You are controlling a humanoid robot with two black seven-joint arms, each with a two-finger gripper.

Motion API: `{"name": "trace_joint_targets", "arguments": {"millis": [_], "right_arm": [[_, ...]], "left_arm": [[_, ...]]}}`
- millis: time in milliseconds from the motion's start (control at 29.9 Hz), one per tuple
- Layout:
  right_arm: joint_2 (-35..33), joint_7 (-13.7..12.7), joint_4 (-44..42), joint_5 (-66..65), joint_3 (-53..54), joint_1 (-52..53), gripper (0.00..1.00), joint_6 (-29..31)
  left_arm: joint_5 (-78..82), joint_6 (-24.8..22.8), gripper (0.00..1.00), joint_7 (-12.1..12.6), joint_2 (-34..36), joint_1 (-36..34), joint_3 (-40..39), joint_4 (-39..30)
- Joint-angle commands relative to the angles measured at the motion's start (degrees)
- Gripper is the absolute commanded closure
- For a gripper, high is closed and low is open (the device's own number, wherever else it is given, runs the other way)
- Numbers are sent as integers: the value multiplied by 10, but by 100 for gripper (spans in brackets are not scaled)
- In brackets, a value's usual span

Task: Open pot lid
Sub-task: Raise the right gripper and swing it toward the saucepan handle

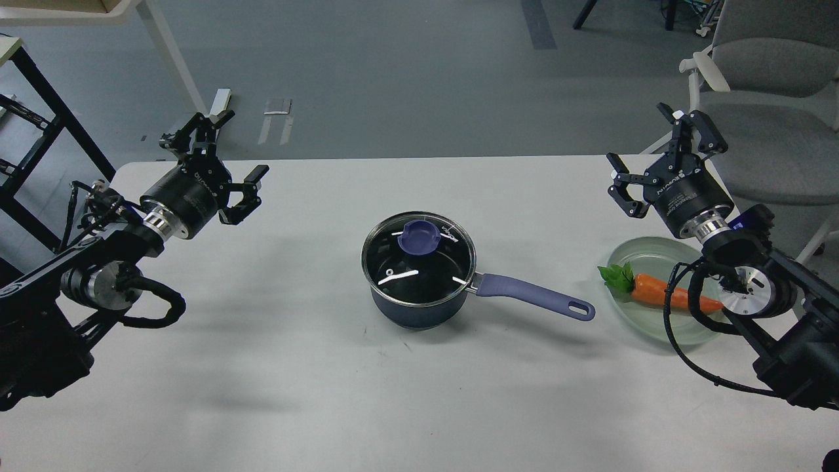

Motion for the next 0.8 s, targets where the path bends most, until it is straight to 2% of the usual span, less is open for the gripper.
{"name": "trace_joint_targets", "arguments": {"millis": [0,234,334,569,769], "right_arm": [[-1,0,1,1,1,-2,0,2],[-17,1,11,1,5,-3,0,3],[-68,0,43,-14,3,-1,0,6],[-212,0,173,-204,-2,47,0,19],[-250,4,255,-422,-36,125,0,69]], "left_arm": [[0,-1,1,0,0,1,0,0],[-1,23,1,0,7,4,2,2],[-1,25,1,-1,14,4,3,2],[0,21,1,-2,21,-2,4,5],[0,20,1,-2,15,-4,8,1]]}}
